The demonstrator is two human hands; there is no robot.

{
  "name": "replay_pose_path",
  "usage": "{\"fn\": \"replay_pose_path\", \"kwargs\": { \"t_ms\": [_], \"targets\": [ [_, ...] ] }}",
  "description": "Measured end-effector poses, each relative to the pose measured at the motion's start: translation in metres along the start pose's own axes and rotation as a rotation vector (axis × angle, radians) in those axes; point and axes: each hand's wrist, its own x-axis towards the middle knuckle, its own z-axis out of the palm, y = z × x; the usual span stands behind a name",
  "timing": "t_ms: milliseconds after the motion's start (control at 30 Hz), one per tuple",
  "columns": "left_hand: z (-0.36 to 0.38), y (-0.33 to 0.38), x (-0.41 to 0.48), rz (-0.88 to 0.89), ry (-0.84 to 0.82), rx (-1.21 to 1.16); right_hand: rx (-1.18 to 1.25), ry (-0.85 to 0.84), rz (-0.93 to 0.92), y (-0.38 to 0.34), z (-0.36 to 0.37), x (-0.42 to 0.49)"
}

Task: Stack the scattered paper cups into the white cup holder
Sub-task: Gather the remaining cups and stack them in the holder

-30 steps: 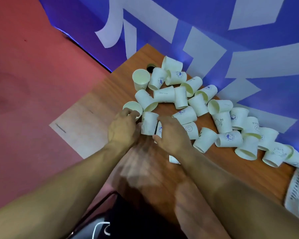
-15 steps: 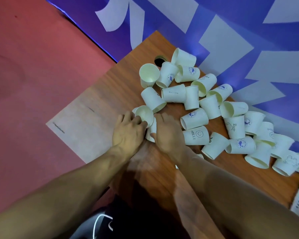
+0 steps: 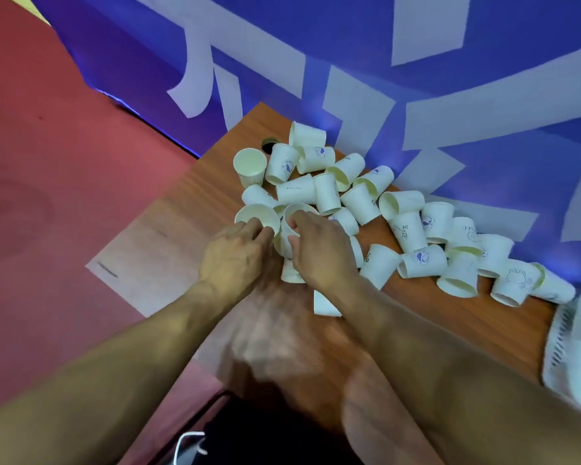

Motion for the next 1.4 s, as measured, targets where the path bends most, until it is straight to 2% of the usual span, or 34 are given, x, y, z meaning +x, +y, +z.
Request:
{"fn": "replay_pose_path", "kwargs": {
  "t_ms": [167,467,733,867,1000,1167,1400],
  "targets": [
    [-0.022,0.074,0.008,0.131,0.082,0.007,-0.055,0.133,0.004,0.032,-0.052,-0.053],
    [-0.034,0.278,0.007,0.345,0.137,-0.091,-0.135,0.407,0.154,0.142,-0.157,-0.211],
    [-0.021,0.461,0.001,0.512,0.129,-0.173,-0.215,0.494,0.375,0.248,-0.228,-0.357],
    [-0.007,0.527,0.002,0.592,0.06,-0.196,-0.217,0.507,0.505,0.293,-0.24,-0.411],
    [0.009,0.569,0.005,0.655,-0.021,-0.208,-0.185,0.481,0.622,0.33,-0.239,-0.441],
    [0.033,0.585,0.02,0.679,-0.096,-0.223,-0.158,0.457,0.688,0.361,-0.228,-0.447],
    [0.07,0.584,0.033,0.755,-0.195,-0.247,-0.171,0.349,0.665,0.395,-0.193,-0.442]
  ]
}}
